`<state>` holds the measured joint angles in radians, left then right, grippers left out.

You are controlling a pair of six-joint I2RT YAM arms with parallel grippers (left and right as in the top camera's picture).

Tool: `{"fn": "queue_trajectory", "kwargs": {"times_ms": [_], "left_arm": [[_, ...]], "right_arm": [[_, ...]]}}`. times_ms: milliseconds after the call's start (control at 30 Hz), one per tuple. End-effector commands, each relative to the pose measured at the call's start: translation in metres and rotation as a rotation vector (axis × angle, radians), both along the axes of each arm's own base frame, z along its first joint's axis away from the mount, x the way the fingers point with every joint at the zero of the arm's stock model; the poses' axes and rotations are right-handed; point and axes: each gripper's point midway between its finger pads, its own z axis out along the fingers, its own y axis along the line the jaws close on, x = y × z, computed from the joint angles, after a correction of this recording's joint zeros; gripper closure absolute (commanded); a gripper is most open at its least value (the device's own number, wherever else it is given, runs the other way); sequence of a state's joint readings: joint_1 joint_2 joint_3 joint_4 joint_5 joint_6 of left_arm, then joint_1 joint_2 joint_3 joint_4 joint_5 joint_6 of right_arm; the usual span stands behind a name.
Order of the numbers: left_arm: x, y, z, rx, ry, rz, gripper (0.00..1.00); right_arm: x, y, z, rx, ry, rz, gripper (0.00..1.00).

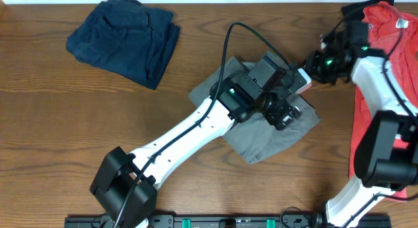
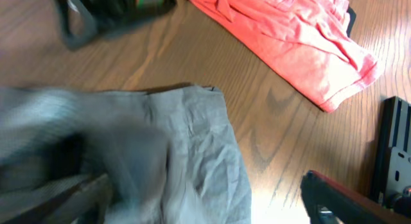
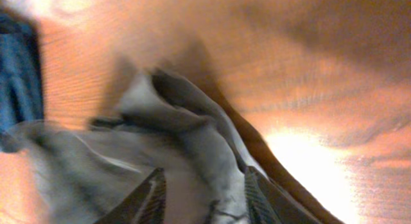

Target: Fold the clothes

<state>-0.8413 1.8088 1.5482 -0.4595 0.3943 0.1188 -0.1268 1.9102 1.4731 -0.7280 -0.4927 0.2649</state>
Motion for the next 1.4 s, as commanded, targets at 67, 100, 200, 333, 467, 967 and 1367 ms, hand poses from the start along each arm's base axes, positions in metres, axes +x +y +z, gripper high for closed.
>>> {"fn": "queue_trajectory", "kwargs": {"times_ms": [67, 100, 200, 333, 467, 967, 1367], "left_arm": [[0.016, 0.017, 0.059, -0.076, -0.050, 0.050, 0.02], [0.021, 0.028, 0.070, -0.083, -0.047, 0.080, 0.02], [0.040, 0.075, 0.096, -0.094, -0.024, 0.205, 0.02], [0.063, 0.147, 0.108, -0.075, 0.017, 0.387, 0.02], [0.081, 0.213, 0.093, -0.012, 0.093, 0.551, 0.02], [0.097, 0.285, 0.063, 0.072, 0.158, 0.743, 0.02], [0.098, 0.284, 0.061, 0.073, 0.161, 0.743, 0.02]], "right_arm": [[0.006, 0.013, 0.034, -0.031, -0.129, 0.143, 0.48], [0.005, 0.018, 0.034, -0.041, -0.139, 0.173, 0.44], [0.002, 0.038, 0.031, -0.085, -0.164, 0.280, 0.37], [-0.003, 0.070, 0.019, -0.212, -0.184, 0.429, 0.31], [-0.010, 0.108, 0.009, -0.325, -0.217, 0.587, 0.28], [-0.017, 0.133, -0.045, -0.482, -0.126, 0.669, 0.35], [-0.028, 0.140, -0.038, -0.393, -0.084, 0.654, 0.99]]}}
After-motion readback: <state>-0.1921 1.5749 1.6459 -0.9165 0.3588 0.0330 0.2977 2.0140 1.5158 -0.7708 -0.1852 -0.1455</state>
